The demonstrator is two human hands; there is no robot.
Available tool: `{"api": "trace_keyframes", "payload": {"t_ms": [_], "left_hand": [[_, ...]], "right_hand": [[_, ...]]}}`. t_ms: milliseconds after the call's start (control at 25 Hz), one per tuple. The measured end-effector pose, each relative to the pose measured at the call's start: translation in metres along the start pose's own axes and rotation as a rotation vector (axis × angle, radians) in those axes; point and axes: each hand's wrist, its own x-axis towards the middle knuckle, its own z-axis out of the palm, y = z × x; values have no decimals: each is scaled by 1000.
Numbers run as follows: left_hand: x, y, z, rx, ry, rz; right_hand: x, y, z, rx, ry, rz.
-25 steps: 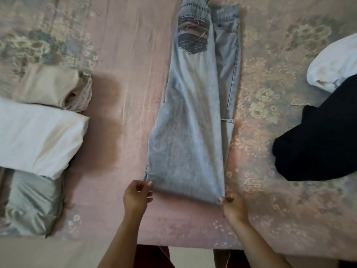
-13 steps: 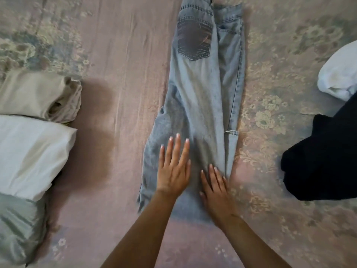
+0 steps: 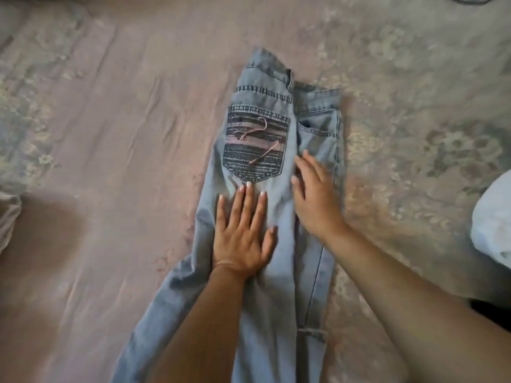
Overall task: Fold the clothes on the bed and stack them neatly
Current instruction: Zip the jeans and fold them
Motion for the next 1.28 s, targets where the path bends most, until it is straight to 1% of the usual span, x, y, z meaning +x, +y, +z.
{"api": "trace_keyframes", "payload": {"t_ms": [120, 200, 280, 320, 400, 440, 520, 640, 680, 720, 800, 840, 920, 1000, 1040, 1080, 1120, 1160, 1240, 1280], "left_hand": [[3, -2, 7, 40, 60, 20], [4, -3, 8, 43, 78, 15], [4, -4, 8, 31, 87, 27], [3, -3, 8, 19, 83, 24], [3, -1, 8, -6, 67, 20], [3, -1, 7, -3, 67, 22], [4, -2, 0, 13, 78, 17], [1, 14, -23, 10, 77, 20], [0, 27, -27, -15, 23, 19], [-1, 43, -29, -31, -69, 9], [0, 78, -32, -26, -271, -106], [2, 90, -34, -5, -317, -164], [8, 95, -35, 41, -348, -162], [9, 84, -41, 93, -385, -65], [9, 78, -48, 111, -371, -28], [11, 76, -57, 96, -371, -32], [12, 79, -65, 64, -377, -35], [10, 86, -72, -14, -431, -44], [10, 106, -81, -241, -500, -15], [12, 115, -82, -380, -545, -14]], "right_hand": [[114, -18, -9, 188, 44, 223], [151, -27, -6, 289, 29, 372], [168, -28, -4, 387, -23, 524], [173, -28, -4, 421, -63, 556], [178, -30, -8, 427, -100, 523], [179, -32, -10, 401, -69, 489], [173, -35, -15, 364, 52, 420], [156, -26, -35, 387, 153, 430], [153, -17, -43, 360, 174, 453], [152, -8, -49, 328, 197, 481], [150, 10, -58, 298, 245, 570], [147, 18, -59, 306, 253, 606], [140, 27, -59, 323, 219, 617], [138, 27, -60, 302, 150, 542], [140, 24, -63, 265, 119, 492], [143, 20, -68, 219, 92, 440], [148, 17, -73, 174, 79, 389], [151, 17, -78, 140, 75, 354], [157, 19, -80, 66, 46, 326], [156, 22, -78, 17, 10, 341]]}}
